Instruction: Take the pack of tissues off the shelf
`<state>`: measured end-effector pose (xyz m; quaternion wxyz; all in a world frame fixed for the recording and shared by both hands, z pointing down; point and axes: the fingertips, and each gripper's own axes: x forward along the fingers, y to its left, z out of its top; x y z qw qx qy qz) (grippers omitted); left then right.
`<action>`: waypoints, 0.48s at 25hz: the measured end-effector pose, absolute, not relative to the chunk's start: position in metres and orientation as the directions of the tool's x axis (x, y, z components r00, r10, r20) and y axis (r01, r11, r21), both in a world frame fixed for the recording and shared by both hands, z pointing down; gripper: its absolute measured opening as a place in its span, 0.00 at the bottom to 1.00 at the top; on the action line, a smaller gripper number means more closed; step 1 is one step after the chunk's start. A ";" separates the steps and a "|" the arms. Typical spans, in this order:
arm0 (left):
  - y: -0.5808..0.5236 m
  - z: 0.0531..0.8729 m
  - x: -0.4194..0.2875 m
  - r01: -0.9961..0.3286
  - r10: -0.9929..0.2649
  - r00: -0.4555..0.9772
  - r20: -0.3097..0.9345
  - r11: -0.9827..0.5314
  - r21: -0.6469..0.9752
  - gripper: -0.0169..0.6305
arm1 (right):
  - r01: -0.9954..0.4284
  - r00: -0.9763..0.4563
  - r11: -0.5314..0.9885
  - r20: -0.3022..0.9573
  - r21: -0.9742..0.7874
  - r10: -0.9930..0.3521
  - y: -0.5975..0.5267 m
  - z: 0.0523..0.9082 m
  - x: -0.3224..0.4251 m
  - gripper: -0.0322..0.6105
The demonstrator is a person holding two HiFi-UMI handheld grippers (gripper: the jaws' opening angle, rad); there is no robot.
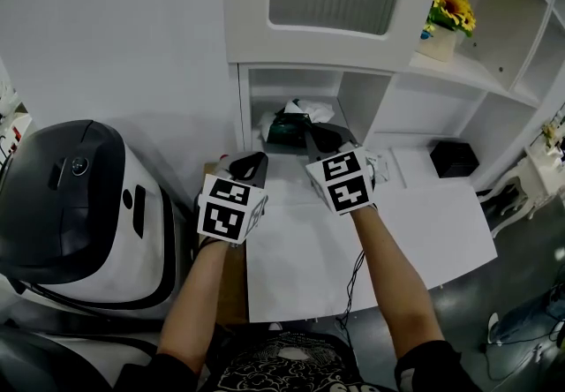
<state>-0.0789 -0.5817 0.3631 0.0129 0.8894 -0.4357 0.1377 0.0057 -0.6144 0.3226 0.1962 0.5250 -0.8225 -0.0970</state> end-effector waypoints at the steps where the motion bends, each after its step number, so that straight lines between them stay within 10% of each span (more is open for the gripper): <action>1: -0.580 0.362 -0.078 -0.778 -0.771 0.583 0.256 -0.620 -0.098 0.04 | -0.831 -0.366 0.421 0.212 0.364 -0.906 -0.612 0.321 0.008 0.06; 12: -0.553 0.354 -0.057 -0.772 -0.769 0.584 0.260 -0.625 -0.112 0.04 | -0.859 -0.347 0.379 0.154 0.343 -0.925 -0.581 0.299 0.036 0.06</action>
